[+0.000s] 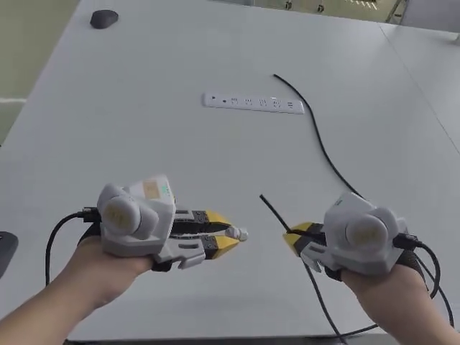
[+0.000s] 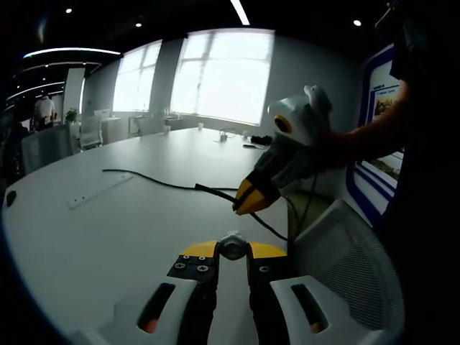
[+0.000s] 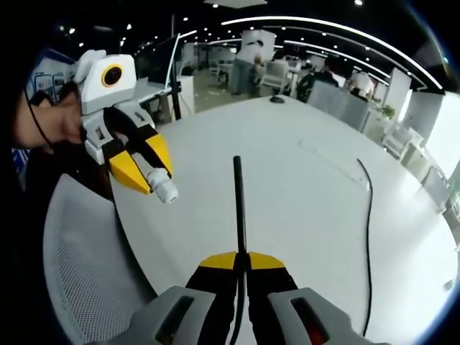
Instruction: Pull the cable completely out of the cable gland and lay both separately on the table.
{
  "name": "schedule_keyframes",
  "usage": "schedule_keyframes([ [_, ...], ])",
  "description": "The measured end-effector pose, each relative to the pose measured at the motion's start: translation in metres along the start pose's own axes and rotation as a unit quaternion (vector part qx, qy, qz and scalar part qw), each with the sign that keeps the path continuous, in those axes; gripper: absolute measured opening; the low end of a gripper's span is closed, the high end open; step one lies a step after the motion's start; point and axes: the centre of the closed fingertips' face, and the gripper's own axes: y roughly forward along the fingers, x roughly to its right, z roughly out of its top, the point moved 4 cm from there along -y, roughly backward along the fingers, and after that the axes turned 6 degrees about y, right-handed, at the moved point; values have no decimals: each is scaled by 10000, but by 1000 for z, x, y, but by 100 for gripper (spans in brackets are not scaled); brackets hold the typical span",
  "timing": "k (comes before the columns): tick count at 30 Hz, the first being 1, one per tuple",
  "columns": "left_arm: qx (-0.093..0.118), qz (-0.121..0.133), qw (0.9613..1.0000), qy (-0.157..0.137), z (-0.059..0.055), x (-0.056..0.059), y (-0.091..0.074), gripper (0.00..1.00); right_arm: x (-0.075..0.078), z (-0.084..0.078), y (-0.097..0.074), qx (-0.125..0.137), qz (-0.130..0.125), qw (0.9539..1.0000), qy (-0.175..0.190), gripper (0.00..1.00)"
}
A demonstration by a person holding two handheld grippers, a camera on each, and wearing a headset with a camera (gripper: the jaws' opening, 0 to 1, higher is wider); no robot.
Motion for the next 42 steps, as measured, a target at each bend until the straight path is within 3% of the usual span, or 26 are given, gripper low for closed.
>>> schedule_keyframes([
  [9,90,95,9999,-102,-6,-2,-9,15,-3,25,8,16,77,9995,-294,0],
  [19,85,225,9995,-214,-18,-4,-19,15,-8,53,31,-8,201,9974,-688,0],
  [24,110,326,9990,-295,-25,-4,-26,15,-11,69,39,-8,289,9978,-601,0],
  [34,89,562,9974,-439,-46,-6,-43,15,-17,86,63,-157,307,9952,-915,0],
  [42,65,737,9958,-547,-64,-11,-50,15,-24,97,92,-317,398,9907,-1263,0],
])
